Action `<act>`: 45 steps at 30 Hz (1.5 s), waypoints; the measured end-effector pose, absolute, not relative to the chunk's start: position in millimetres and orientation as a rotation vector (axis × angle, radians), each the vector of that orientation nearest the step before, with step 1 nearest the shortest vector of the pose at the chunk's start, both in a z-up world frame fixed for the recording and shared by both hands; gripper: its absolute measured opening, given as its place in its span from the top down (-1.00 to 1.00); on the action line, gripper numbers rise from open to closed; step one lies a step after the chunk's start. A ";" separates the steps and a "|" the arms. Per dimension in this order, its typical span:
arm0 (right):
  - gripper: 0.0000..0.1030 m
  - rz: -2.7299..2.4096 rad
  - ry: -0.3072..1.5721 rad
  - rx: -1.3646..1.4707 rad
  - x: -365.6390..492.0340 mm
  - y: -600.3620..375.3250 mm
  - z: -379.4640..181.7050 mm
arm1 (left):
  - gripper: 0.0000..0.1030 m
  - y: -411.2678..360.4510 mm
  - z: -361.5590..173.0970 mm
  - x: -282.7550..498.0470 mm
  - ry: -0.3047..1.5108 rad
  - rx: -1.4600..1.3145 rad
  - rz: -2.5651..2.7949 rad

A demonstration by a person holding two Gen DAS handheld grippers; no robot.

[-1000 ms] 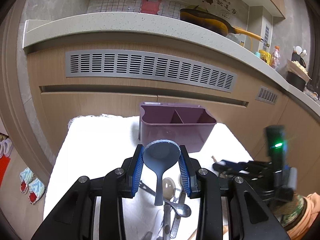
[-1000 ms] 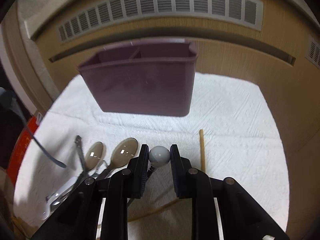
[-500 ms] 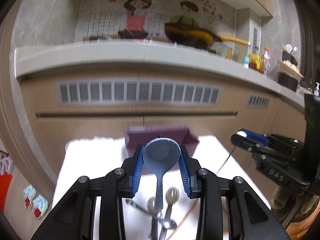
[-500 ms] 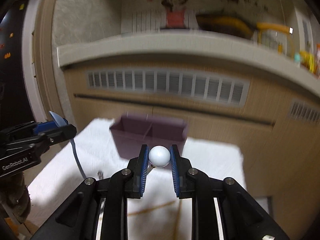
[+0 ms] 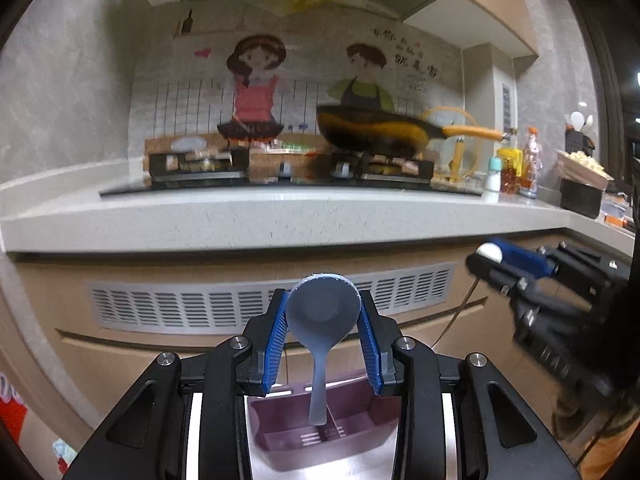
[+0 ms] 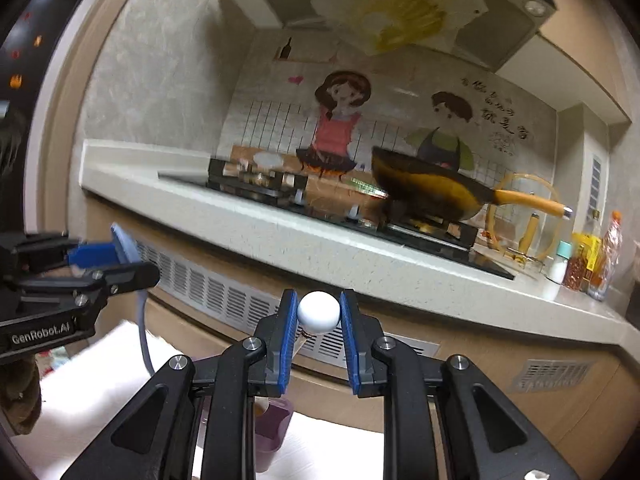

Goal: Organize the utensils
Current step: 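Lower the blue spoon into the caddy with the left gripper while the right drops the white spoon in, then grasp the wooden spoon with the right gripper while the left reaches for the metal spoons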

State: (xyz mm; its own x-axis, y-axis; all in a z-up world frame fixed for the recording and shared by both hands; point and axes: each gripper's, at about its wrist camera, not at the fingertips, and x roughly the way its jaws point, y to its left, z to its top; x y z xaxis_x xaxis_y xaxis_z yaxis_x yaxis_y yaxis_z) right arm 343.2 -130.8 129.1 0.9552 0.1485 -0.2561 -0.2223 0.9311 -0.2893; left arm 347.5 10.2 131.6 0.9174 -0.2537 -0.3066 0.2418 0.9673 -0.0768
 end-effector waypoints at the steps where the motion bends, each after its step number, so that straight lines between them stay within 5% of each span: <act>1: 0.61 0.189 0.250 -0.333 350.6 -125.9 121.0 | 0.32 8.3 122.0 360.3 0.342 -0.046 -0.255; 8: 0.61 0.208 0.445 -0.369 407.7 -110.6 38.3 | 0.28 9.6 42.1 421.2 0.527 -0.103 -0.249; 12: 0.57 0.278 0.587 -0.319 430.2 -115.0 1.6 | -0.22 19.3 11.1 436.0 0.601 -0.172 -0.269; 14: 0.23 0.292 0.619 -0.283 432.3 -120.1 -7.6 | -0.24 23.0 8.4 433.3 0.598 -0.172 -0.261; 25: -0.78 0.315 0.513 -0.261 346.2 -154.3 14.1 | -0.53 50.0 20.3 357.6 0.542 -0.095 -0.197; 32: -0.83 0.340 0.565 -0.243 289.7 -163.3 7.2 | -0.53 76.2 -1.2 311.8 0.645 -0.204 -0.160; 45: -0.91 0.590 0.764 -0.344 189.9 -148.7 -57.1 | -0.64 61.0 -27.1 210.0 0.804 0.009 -0.276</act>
State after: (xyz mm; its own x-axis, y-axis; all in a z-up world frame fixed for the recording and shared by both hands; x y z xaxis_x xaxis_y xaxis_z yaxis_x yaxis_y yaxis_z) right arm 189.9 -148.7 -57.1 0.5734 0.3721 -0.7299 -0.6125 0.7864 -0.0802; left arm 210.0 61.0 -27.1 0.6596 -0.2405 -0.7121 0.2474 0.9641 -0.0965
